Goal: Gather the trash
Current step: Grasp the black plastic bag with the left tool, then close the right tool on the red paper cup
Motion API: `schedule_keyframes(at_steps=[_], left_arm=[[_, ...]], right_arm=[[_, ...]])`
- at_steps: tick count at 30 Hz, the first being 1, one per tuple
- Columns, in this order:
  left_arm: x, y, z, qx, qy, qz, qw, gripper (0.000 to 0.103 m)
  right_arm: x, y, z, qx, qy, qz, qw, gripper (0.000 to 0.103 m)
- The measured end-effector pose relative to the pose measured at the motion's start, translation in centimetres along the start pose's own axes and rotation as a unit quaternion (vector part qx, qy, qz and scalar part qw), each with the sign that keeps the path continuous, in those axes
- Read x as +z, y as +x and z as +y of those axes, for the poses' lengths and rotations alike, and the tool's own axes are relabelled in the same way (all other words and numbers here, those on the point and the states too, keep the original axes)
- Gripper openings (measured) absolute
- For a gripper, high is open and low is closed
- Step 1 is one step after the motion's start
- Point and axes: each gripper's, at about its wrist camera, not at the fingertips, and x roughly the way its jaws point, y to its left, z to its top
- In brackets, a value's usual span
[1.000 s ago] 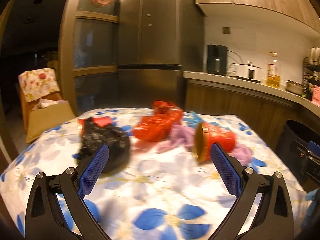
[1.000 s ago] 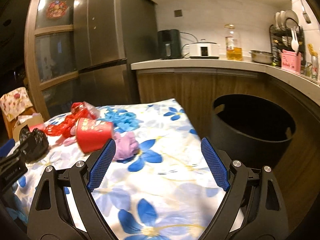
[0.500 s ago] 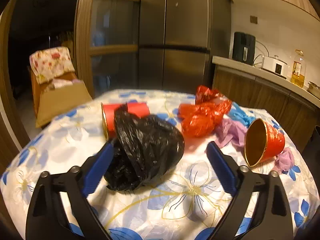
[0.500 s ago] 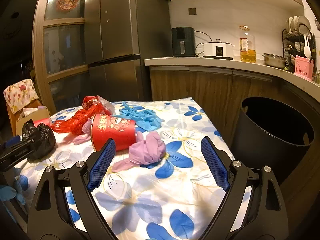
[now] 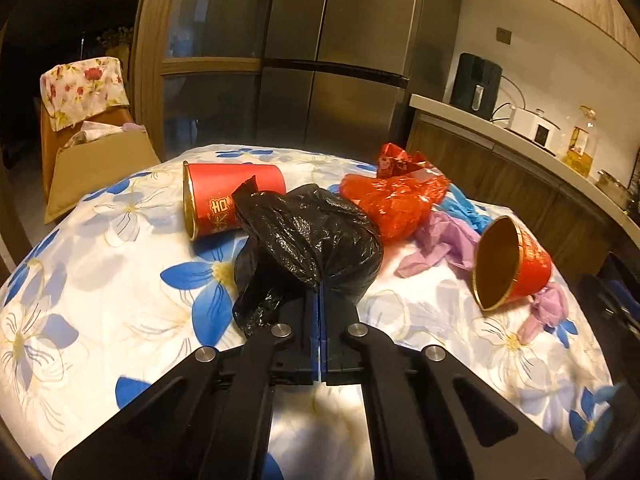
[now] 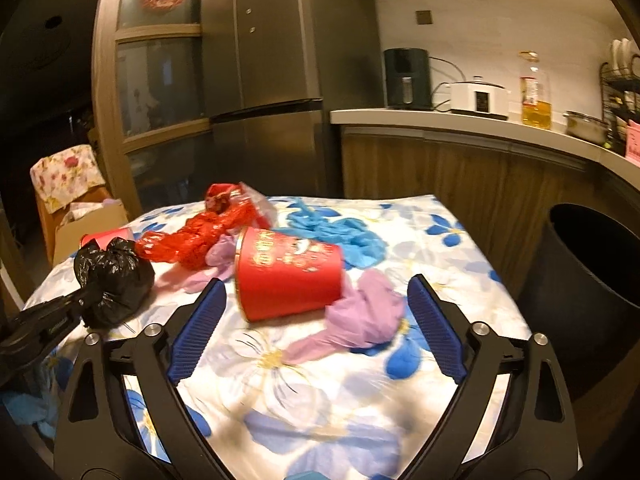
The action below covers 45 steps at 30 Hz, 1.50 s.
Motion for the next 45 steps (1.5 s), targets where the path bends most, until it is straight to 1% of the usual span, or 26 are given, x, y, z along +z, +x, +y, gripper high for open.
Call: schedule_keyframes(at_steps=[2,7,10,16,21,23,27,36,45], left_arm=[[-0.3,-0.8,0.0,0.000,-0.001,-0.007,1.0000,0.000],[-0.6,-2.3,-0.1,-0.007,-0.004,-0.017,0.9998,0.000],[-0.6,-2.9,-0.3,-0.014,0.000,-0.022,0.9997,0.000],[-0.4,-3.3,-0.6,-0.024,0.005,-0.028,0.9993,0.000],[-0.4,-3.1,-0.7,-0.025,0.007,-0.025,0.9993,0.000],[-0.5,-3.0,-0.7,-0.025,0.006,-0.024,0.9994,0.000],[-0.5,-2.9,-0.7,-0.025,0.006,-0.023,0.9994,0.000],[-0.7,-3.0,-0.7,-0.021,0.004,-0.022,0.9995,0.000],[-0.5,-3.8,-1.0,-0.019,0.005,-0.033,0.9993,0.000]], right_arm=[[0.2,0.8,0.5,-0.002,-0.004,0.005,1.000,0.092],[0.7,3.0,1.2,0.002,-0.008,0.020,1.000,0.097],[0.8,4.2,1.7,0.000,-0.013,0.029,0.999,0.097],[1.0,6.1,1.1,0.004,0.006,0.049,0.999,0.097],[1.0,7.1,1.2,0.006,0.005,0.060,0.998,0.097],[0.8,7.3,1.4,0.007,0.002,0.062,0.998,0.097],[0.6,7.5,1.4,0.005,0.003,0.066,0.998,0.083],[0.5,6.6,1.0,0.008,0.007,0.054,0.998,0.083],[1.2,3.8,0.6,0.015,0.014,0.028,0.999,0.083]])
